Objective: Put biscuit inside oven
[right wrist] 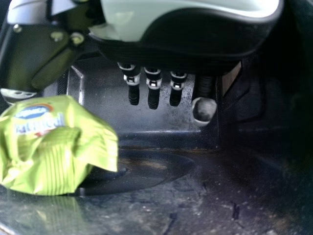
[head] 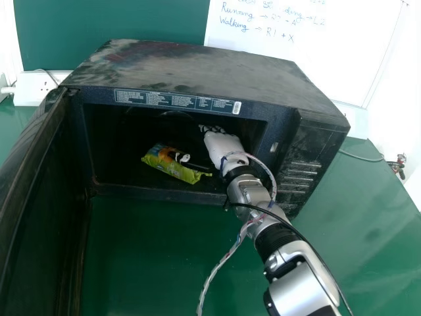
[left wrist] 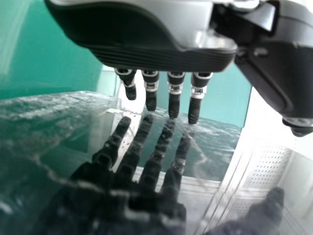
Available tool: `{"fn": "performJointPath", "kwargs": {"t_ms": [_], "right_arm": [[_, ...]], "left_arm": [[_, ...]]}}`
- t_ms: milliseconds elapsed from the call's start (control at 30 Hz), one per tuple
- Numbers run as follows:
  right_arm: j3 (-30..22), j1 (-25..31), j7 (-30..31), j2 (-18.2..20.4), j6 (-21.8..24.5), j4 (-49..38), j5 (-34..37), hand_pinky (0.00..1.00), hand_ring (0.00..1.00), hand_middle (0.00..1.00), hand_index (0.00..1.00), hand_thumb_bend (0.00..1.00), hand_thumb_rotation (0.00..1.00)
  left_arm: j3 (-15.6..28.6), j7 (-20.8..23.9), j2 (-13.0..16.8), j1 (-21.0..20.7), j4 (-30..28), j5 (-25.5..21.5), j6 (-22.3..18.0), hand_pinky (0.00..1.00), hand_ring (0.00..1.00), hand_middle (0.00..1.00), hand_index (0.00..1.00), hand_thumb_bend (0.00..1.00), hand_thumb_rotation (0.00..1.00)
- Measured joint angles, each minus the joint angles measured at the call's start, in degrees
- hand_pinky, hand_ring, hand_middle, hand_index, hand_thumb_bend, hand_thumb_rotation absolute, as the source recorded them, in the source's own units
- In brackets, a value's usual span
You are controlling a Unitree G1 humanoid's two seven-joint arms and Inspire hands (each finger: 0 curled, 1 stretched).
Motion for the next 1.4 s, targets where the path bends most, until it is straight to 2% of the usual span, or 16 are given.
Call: {"fn": "performJointPath", "kwargs": {"t_ms": [233,333,433,600,900,1233,1400], "right_arm": [[0.0,0.5,-1.0,-2.3,-1.0,-4.2,-0.1,0.0,1.0,1.0,1.0,1.0,0.96],[-0.2,2.4,-2.0,-4.1,-2.9,-7.4,0.0,0.0,1.0,1.0,1.0,1.0,0.97],[-0.5,5.0,-2.8,-5.7,-4.3,-11.5,0.0,0.0,1.0,1.0,1.0,1.0,0.95],[-1.3,10.9,-3.2,-9.5,-4.2,-22.7,-0.6,0.0,1.0,1.0,1.0,1.0,0.95],[-4.9,23.7,0.1,-15.6,-3.0,-44.5,-1.5,0.0,1.0,1.0,1.0,1.0,0.96],[-11.0,36.7,4.4,-19.8,-3.1,-62.5,-1.3,0.0,1.0,1.0,1.0,1.0,0.95],[-15.2,44.0,6.3,-22.4,-5.4,-69.4,1.1,0.0,1.0,1.0,1.0,1.0,0.95]], "left_arm": [[0.0,-0.4,0.0,-0.2,0.2,0.4,0.0,0.72,0.83,0.89,0.88,0.94,1.0],[0.0,-0.5,0.1,-0.3,0.4,1.3,-0.3,0.71,0.83,0.88,0.87,0.93,1.0],[0.0,-0.6,0.1,-0.3,0.9,1.7,-0.5,0.69,0.81,0.87,0.86,0.92,1.0],[0.0,-0.6,0.2,-0.3,0.9,1.5,-0.2,0.65,0.77,0.85,0.86,0.92,1.0],[0.0,-0.6,0.6,-0.4,1.0,2.0,-0.2,0.66,0.78,0.87,0.87,0.89,1.0],[0.0,-0.6,0.7,-0.4,1.1,1.8,-0.1,0.67,0.79,0.88,0.87,0.93,1.0],[0.0,-0.6,0.9,-0.4,1.0,1.5,0.3,0.69,0.81,0.89,0.88,0.93,1.0]]}}
